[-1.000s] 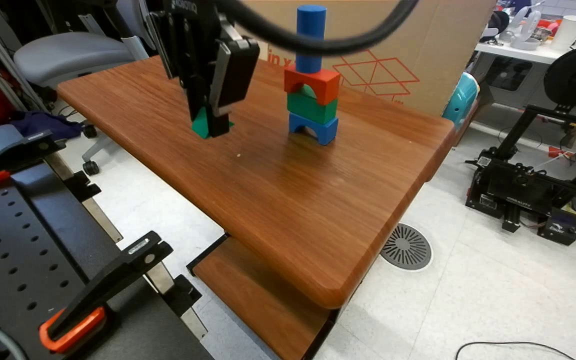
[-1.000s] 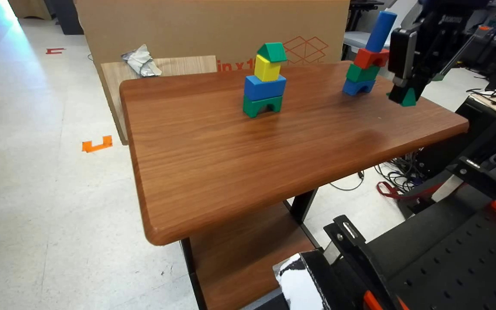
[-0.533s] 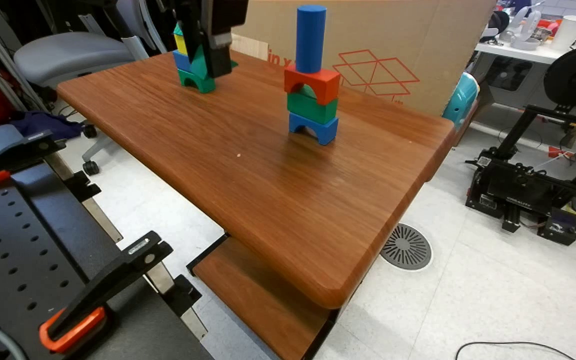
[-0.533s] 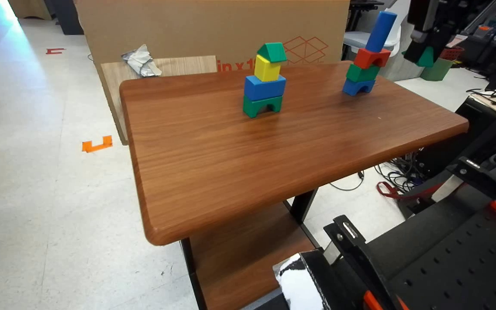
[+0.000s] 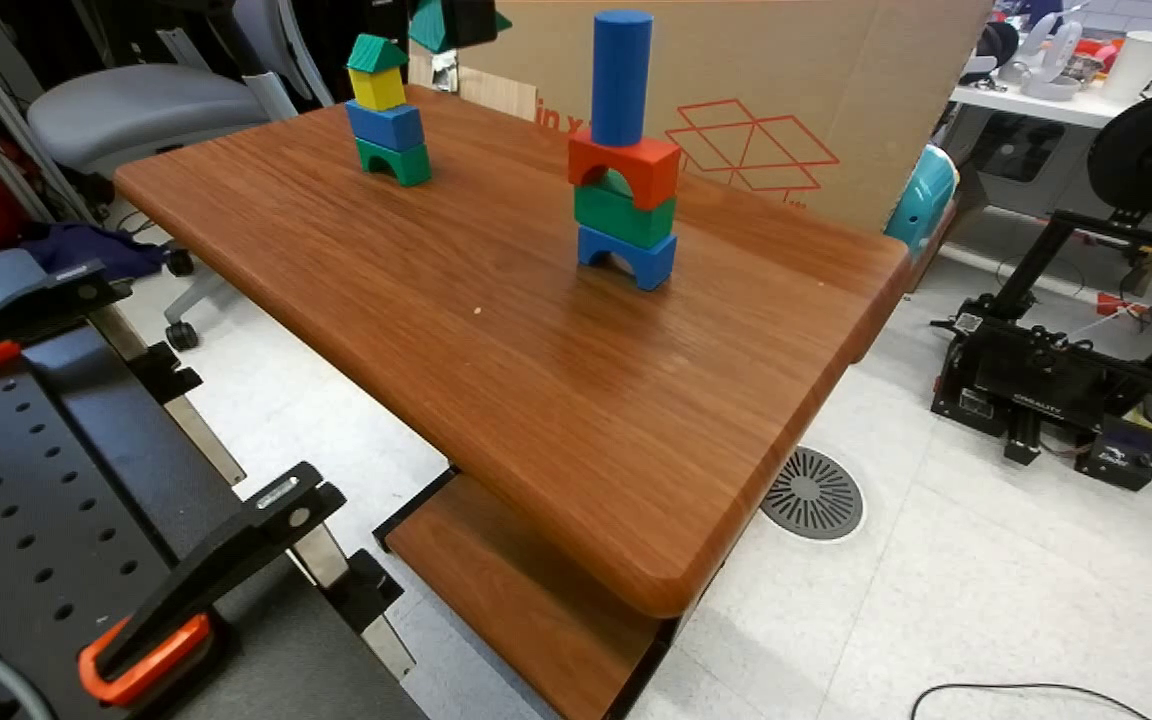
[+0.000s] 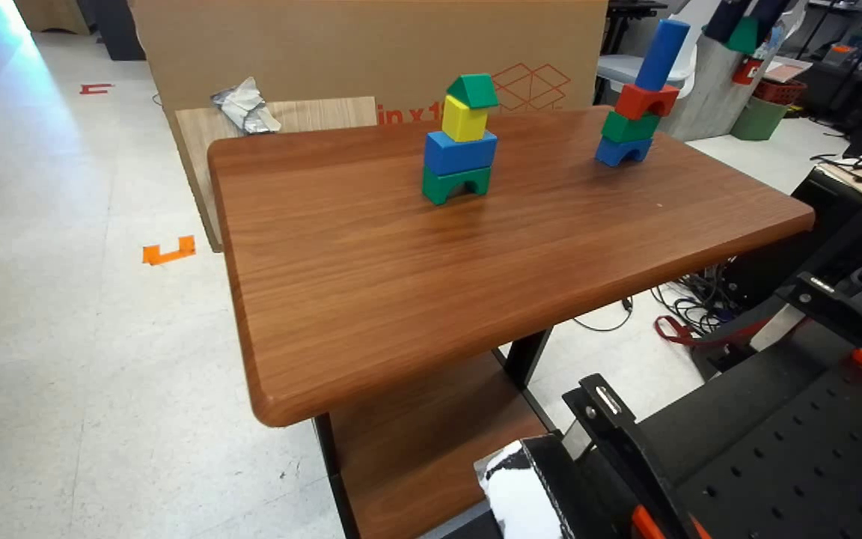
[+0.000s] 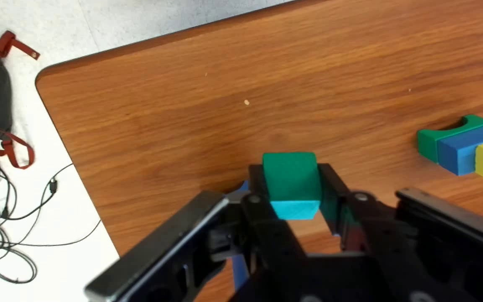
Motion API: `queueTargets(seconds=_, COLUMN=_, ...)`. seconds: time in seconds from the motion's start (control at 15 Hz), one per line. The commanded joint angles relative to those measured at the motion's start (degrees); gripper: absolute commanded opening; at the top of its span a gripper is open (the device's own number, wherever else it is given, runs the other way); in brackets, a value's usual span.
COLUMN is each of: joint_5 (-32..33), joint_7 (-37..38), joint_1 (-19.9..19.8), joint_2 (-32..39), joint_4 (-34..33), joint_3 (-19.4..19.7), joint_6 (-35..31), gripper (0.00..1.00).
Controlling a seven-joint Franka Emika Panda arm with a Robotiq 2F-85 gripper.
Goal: Put the triangular cube on the table on top of the cylindrical block
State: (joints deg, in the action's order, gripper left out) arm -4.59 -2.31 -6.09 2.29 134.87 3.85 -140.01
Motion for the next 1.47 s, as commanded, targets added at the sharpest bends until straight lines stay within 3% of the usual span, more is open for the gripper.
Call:
queueTargets(seconds=0.0, joint_5=-1.7, joint_7=0.4, joint_1=0.1, joint_2=-0.5, joint_4=-3.4, joint_3=0.6, joint_6=4.1, gripper=0.08)
queueTargets(seconds=0.6, joint_5=-2.0, joint_7=2.9, joint_1=-0.1, joint_2=4.2, joint_4=-14.0, joint_3=1.0, joint_6=14.8, gripper=0.08)
queueTargets(seconds=1.4, joint_5=-1.8, joint_7=2.8, joint_1=-0.5, joint_2=12.8, joint_4=-22.7, joint_3=1.3, joint_6=13.9, gripper=0.08)
